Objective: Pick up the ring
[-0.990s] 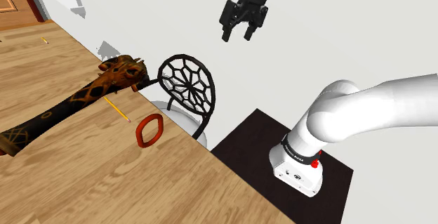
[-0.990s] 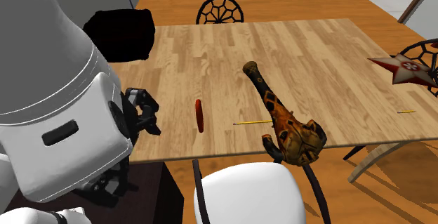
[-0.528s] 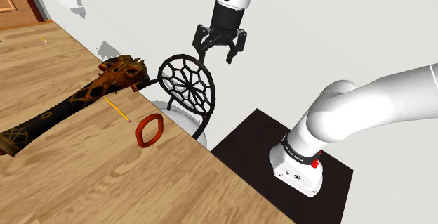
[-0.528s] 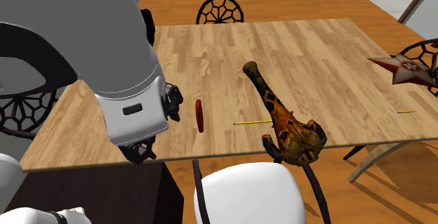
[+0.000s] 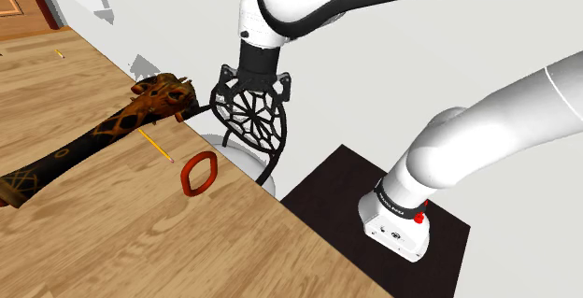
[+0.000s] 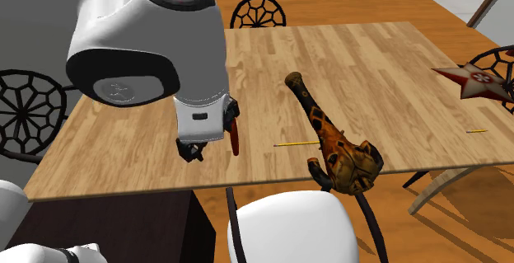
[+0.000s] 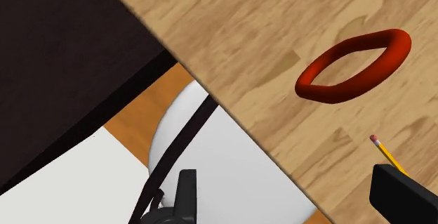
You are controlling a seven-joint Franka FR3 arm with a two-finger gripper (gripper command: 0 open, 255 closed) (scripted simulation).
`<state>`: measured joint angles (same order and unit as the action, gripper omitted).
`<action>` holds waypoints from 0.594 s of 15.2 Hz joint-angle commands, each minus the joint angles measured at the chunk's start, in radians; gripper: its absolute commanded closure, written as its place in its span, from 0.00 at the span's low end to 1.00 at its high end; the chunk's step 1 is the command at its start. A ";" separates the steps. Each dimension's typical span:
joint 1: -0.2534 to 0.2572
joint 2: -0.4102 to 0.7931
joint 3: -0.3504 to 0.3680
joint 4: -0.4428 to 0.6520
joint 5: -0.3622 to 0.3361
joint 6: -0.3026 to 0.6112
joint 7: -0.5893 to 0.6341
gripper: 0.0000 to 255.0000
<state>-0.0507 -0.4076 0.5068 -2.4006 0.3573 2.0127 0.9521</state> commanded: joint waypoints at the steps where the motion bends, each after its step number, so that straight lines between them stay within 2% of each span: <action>1: -0.014 0.075 0.045 0.025 0.002 0.043 0.094 0.00; 4: -0.032 0.200 0.107 0.071 -0.019 0.111 0.236 0.00; 7: -0.042 0.340 0.156 0.127 -0.068 0.177 0.389 0.00; 9: -0.039 0.387 0.162 0.137 -0.090 0.207 0.431 0.00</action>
<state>-0.0894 -0.0484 0.6641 -2.2651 0.2784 2.1978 1.3592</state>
